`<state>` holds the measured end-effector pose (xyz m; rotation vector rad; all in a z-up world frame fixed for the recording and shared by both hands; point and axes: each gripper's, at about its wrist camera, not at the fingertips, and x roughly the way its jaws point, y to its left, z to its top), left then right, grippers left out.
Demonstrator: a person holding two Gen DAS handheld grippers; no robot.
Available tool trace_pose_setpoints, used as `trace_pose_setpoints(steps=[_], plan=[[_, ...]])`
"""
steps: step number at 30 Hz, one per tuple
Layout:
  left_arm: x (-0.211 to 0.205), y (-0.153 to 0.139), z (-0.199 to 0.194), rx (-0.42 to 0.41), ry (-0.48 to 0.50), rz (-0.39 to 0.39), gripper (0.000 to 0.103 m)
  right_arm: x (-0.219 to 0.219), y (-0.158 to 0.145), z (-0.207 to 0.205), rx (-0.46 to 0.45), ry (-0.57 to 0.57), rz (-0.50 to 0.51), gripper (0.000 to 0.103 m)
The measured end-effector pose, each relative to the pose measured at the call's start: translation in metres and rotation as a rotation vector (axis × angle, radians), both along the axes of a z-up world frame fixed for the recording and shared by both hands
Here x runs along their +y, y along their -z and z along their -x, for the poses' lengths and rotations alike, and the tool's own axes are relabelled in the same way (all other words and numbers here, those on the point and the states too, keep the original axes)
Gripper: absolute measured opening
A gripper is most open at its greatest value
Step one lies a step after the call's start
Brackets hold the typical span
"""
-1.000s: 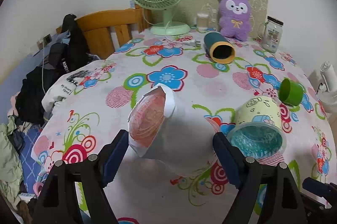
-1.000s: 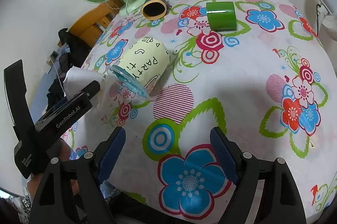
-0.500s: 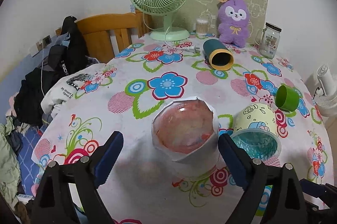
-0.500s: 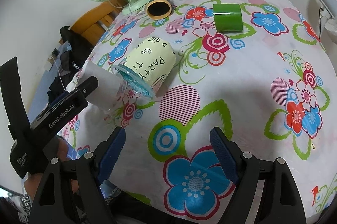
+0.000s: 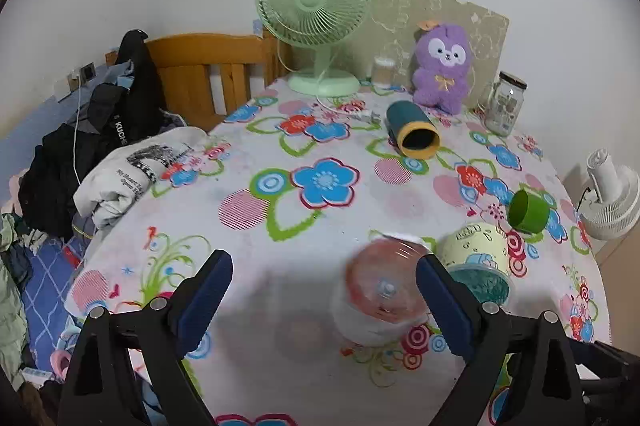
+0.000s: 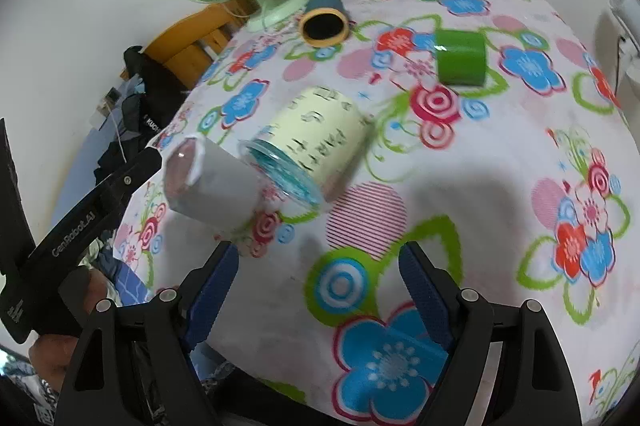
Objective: Flip cup upside down
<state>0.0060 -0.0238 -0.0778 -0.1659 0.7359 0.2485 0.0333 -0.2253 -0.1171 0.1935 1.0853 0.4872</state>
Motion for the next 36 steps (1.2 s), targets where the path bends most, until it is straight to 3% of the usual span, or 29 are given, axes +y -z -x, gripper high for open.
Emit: trace_pose_setpoints(steps=[14,26,27,29,36], plan=[[0.045,-0.014,0.019,-0.03,-0.015,0.039,0.097,0.061,-0.035,-0.001,-0.127,-0.11,0.036,0.084],[0.048,-0.047,0.041,-0.132,0.012,-0.001,0.103,0.074,-0.089,0.023,-0.339,-0.089,0.085,0.085],[0.047,-0.049,0.042,-0.137,0.015,-0.002,0.103,0.072,-0.093,0.025,-0.354,-0.082,0.089,0.085],[0.044,-0.053,0.044,-0.148,0.028,-0.006,0.103,0.069,-0.1,0.031,-0.387,-0.064,0.099,0.098],[0.031,-0.067,0.049,-0.183,0.065,-0.021,0.103,0.058,-0.121,0.049,-0.499,-0.015,0.121,0.102]])
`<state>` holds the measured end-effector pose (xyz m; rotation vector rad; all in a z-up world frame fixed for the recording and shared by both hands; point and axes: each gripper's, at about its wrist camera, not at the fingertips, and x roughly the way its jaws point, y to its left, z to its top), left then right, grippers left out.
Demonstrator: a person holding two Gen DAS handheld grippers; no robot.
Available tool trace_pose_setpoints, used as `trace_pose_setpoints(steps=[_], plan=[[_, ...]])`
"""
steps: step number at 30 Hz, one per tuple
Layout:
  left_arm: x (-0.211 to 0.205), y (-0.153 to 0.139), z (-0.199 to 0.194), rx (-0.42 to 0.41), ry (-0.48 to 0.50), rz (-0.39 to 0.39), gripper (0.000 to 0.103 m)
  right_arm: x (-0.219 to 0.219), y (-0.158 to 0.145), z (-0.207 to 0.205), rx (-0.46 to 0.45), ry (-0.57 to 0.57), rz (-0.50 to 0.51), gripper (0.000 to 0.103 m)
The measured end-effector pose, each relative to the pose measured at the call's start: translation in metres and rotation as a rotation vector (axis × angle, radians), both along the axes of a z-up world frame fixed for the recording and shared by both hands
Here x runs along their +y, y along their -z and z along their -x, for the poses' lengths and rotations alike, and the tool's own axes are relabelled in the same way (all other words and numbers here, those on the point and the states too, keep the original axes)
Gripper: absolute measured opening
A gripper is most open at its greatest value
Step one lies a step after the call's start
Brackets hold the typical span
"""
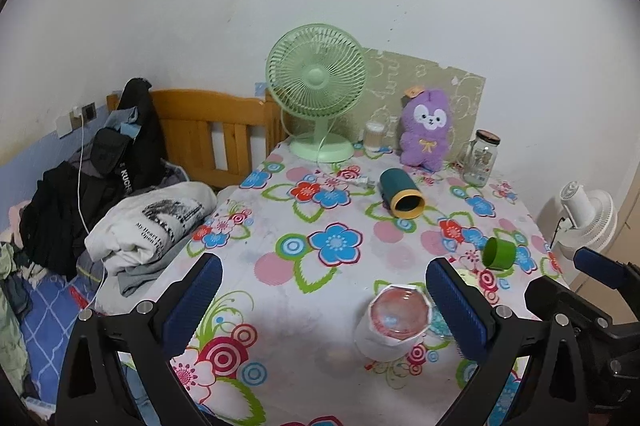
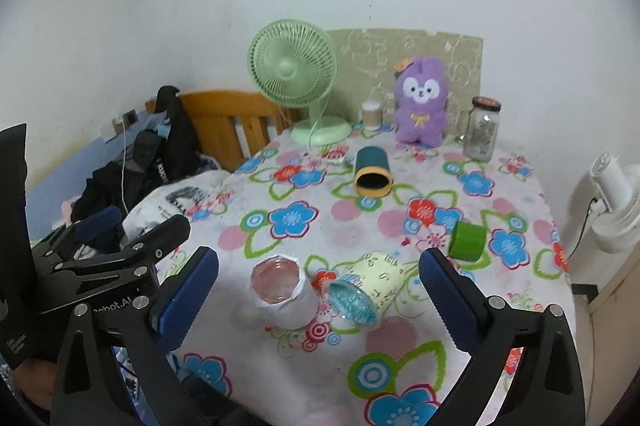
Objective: Flip cup upside down
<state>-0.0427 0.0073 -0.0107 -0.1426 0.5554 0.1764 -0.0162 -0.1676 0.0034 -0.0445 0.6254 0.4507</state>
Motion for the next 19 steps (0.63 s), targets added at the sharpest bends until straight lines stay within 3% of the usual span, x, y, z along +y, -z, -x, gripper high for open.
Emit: trace_pose_setpoints(steps=[19], plan=[[-0.012,-0.009,0.009,-0.023,0.025,-0.025,0.103,-0.014,-0.007,0.01,-0.019,0.032,-0.024,0.102]])
